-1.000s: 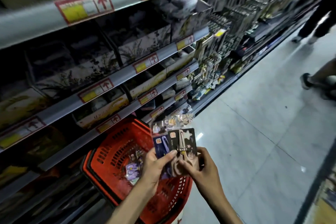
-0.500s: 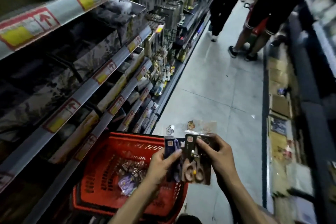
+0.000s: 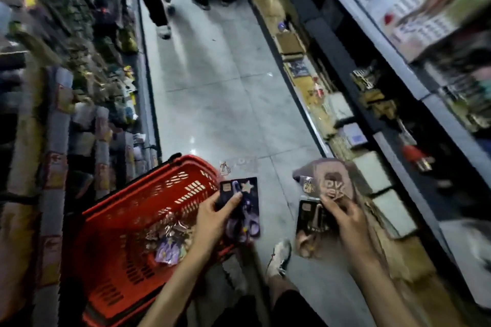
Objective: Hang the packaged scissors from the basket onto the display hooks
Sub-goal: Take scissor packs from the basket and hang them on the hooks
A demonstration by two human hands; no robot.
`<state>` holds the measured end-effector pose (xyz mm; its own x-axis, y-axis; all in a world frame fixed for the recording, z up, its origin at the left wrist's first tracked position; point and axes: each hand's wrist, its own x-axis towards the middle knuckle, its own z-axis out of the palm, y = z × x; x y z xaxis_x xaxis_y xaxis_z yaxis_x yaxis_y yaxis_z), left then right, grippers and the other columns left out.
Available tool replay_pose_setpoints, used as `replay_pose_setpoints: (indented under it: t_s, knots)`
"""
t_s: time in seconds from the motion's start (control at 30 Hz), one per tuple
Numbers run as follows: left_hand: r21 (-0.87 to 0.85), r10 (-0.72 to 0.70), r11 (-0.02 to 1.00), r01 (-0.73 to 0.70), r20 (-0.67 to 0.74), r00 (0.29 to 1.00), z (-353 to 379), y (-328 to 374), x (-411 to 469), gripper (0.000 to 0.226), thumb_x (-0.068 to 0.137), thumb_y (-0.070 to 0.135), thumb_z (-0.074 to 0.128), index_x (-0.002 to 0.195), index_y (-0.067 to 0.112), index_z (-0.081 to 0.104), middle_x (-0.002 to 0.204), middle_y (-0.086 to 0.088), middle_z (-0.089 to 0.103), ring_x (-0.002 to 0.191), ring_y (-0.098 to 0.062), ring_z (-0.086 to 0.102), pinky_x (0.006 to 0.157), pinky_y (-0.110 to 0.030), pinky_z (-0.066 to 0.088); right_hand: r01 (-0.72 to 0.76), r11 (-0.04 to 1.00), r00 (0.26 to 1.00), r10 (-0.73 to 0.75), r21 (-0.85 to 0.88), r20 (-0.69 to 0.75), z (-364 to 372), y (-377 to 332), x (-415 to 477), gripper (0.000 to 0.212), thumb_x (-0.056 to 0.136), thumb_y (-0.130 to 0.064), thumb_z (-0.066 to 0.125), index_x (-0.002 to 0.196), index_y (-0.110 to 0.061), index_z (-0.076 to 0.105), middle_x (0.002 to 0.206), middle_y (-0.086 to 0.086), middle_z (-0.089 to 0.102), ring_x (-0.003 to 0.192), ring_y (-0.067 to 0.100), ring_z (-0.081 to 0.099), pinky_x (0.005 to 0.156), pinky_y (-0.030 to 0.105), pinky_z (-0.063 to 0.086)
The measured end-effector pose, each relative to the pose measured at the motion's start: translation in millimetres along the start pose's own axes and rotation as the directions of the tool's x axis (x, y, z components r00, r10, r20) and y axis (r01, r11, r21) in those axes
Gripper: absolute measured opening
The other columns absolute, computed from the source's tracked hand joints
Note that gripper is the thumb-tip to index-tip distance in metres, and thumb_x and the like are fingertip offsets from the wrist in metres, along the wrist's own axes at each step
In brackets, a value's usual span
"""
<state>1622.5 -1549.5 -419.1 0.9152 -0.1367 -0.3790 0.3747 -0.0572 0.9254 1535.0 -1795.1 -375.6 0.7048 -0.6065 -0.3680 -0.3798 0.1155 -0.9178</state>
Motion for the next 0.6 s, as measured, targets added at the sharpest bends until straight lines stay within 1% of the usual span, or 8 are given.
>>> replay_pose_setpoints:
  t_s: [0.03,0.1,0.17,0.23,0.3,0.43,0.53,0.6]
  knots:
    - [0.031,0.009,0.999,-0.010,0.037,0.999,10.9,-0.8,-2.1,0.010,0.092,0.010,0.076,0.100,0.015,0.079,0.100,0.002,0.082,0.089,-0.007,0.072,0.085,-0.030,0.057,-0.017,1.000,0.999,0.018,0.013,-0.048,-15.0,7.2,-8.2,0.014,0.095,-0.012,0.069,0.106,-0.011,0.077,0.105,0.004,0.079,0.106,0.028,0.072,0.096,0.044,0.054]
    - [0.085,0.017,0.996,-0.027,0.116,0.993,35.1,-2.7,-10.2,0.018,0.092,0.010,0.077,0.110,0.014,0.075,0.107,0.002,0.081,0.097,-0.011,0.075,0.092,-0.033,0.058,-0.030,0.999,0.988,0.036,0.044,-0.151,-45.9,18.4,-31.2,0.014,0.094,-0.016,0.071,0.106,-0.014,0.077,0.105,0.002,0.079,0.106,0.027,0.072,0.097,0.045,0.054]
    - [0.119,0.001,0.992,-0.028,0.219,0.976,58.6,-3.5,-22.7,0.023,0.092,0.021,0.080,0.112,0.017,0.071,0.110,-0.001,0.080,0.104,-0.021,0.075,0.098,-0.044,0.058,-0.030,0.996,0.971,0.050,0.088,-0.233,-73.4,25.4,-55.3,0.012,0.092,-0.017,0.074,0.103,-0.017,0.077,0.102,0.000,0.079,0.100,0.023,0.074,0.092,0.041,0.056]
    - [0.146,-0.026,0.989,-0.022,0.323,0.946,85.5,-6.5,-40.0,0.028,0.089,0.034,0.079,0.112,0.024,0.067,0.110,-0.006,0.079,0.106,-0.028,0.075,0.097,-0.051,0.057,-0.020,0.994,0.958,0.049,0.105,-0.284,-101.8,30.4,-80.8,0.013,0.088,-0.020,0.079,0.101,-0.016,0.077,0.098,0.002,0.080,0.096,0.024,0.075,0.087,0.039,0.056]
    - [0.181,-0.034,0.982,-0.044,0.407,0.913,110.0,-9.2,-59.9,0.024,0.092,0.030,0.078,0.112,0.026,0.066,0.105,-0.007,0.079,0.098,-0.023,0.075,0.089,-0.045,0.059,-0.023,0.995,0.944,0.054,0.097,-0.325,-126.7,39.6,-102.4,0.012,0.087,-0.020,0.081,0.096,-0.013,0.078,0.092,0.006,0.079,0.093,0.030,0.075,0.083,0.040,0.056]
    - [0.229,-0.067,0.969,-0.090,0.598,0.799,166.4,-13.4,-119.0,0.019,0.097,0.013,0.072,0.115,0.012,0.065,0.102,-0.006,0.080,0.092,-0.017,0.076,0.075,-0.027,0.057,-0.023,0.994,0.887,0.069,0.107,-0.456,-186.1,70.4,-156.1,0.012,0.087,-0.022,0.080,0.092,-0.011,0.078,0.090,0.008,0.079,0.091,0.032,0.074,0.083,0.043,0.057]
    - [0.230,-0.097,0.969,-0.091,0.693,0.714,200.7,-23.2,-171.1,0.025,0.098,0.013,0.070,0.122,0.010,0.065,0.110,-0.006,0.079,0.100,-0.022,0.077,0.076,-0.027,0.059,0.006,0.992,0.849,0.061,0.126,-0.524,-230.4,95.4,-203.8,0.010,0.089,-0.017,0.077,0.096,-0.011,0.075,0.093,0.006,0.079,0.093,0.030,0.075,0.083,0.044,0.057]
    - [0.218,-0.097,0.971,-0.095,0.729,0.677,222.1,-36.8,-215.6,0.029,0.099,0.014,0.068,0.127,0.013,0.063,0.115,-0.006,0.078,0.105,-0.025,0.076,0.082,-0.030,0.061,0.021,0.993,0.822,0.047,0.112,-0.568,-265.0,116.7,-243.9,0.013,0.090,-0.018,0.076,0.102,-0.015,0.073,0.095,0.000,0.079,0.093,0.021,0.075,0.078,0.035,0.057]
